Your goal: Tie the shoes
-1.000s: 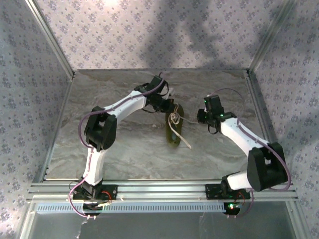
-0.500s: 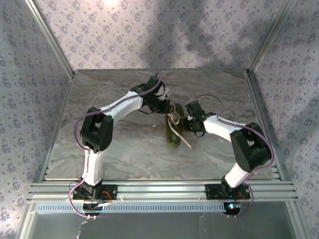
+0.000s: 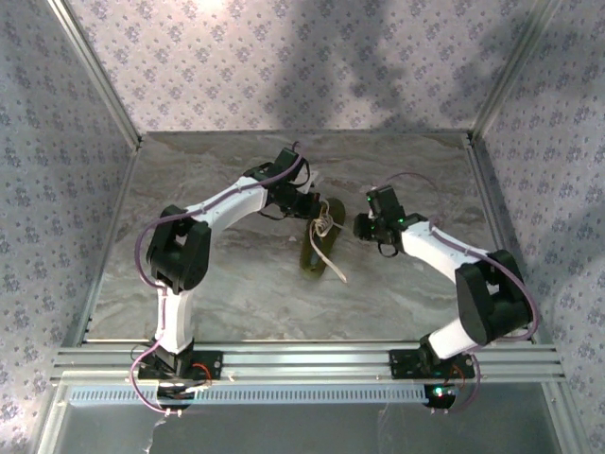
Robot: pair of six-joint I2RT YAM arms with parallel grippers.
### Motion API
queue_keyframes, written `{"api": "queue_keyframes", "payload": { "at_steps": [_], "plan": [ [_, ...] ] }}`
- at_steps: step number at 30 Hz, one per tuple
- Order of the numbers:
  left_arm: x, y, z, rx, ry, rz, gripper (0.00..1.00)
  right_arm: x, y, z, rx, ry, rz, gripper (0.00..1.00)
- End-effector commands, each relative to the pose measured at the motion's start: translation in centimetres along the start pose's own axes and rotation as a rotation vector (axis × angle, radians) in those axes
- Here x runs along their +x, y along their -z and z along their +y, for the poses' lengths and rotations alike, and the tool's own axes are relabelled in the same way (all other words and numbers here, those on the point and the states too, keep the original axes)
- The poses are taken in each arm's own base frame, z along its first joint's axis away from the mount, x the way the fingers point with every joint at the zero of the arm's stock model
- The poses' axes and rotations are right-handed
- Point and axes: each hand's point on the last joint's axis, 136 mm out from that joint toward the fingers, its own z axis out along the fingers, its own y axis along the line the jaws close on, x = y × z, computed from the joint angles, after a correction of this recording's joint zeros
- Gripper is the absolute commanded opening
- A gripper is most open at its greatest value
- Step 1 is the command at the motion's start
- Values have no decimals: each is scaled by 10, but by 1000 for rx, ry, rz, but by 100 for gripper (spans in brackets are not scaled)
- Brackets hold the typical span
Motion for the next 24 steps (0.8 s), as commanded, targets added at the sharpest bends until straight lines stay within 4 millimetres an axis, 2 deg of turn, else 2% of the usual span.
{"api": "queue_keyframes", "payload": {
  "at_steps": [1, 4, 10, 18, 24],
  "plan": [
    [-8, 15, -3, -1, -27, -43, 0, 3, 0, -41, 226, -28, 45, 38],
    [-8, 15, -3, 0, -27, -45, 0, 4, -9, -53, 277, -79, 76, 40],
    [-7, 16, -4, 7, -27, -46, 0, -1, -36, -55, 221, -161, 136, 47],
    [-7, 16, -6, 15, -27, -46, 0, 0, -59, -52, 151, -219, 194, 48],
    [-7, 14, -6, 21, -22, -43, 0, 5, -66, -47, 94, -224, 227, 45]
  ]
}}
